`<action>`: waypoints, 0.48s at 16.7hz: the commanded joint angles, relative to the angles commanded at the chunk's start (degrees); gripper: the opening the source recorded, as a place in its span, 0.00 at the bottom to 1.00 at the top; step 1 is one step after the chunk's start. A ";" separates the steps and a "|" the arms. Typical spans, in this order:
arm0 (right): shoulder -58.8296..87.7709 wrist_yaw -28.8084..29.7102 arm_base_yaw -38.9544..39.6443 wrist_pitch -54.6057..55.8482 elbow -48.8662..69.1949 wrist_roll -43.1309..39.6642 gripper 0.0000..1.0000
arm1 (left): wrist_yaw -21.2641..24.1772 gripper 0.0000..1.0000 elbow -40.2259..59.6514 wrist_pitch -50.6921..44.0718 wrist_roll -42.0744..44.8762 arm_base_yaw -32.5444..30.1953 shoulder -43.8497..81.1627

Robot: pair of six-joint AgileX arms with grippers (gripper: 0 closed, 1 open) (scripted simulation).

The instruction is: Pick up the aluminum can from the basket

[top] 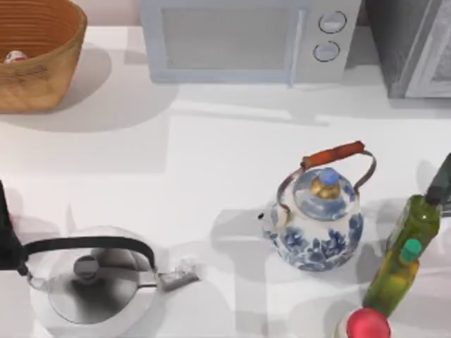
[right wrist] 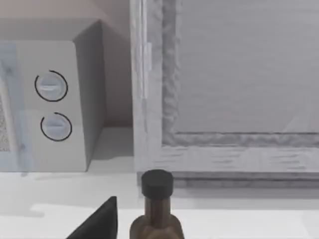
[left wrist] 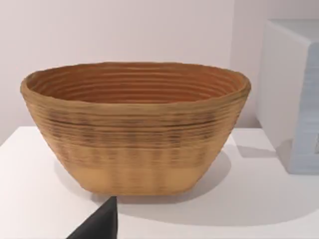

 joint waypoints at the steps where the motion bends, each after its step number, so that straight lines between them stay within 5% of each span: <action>1: 0.00 0.00 0.00 0.00 0.00 0.00 1.00 | 0.00 1.00 0.00 0.00 0.00 0.00 0.00; 8: 0.00 0.00 0.00 0.00 0.00 0.00 1.00 | 5.63 1.00 10.97 -2.98 1.20 0.83 8.34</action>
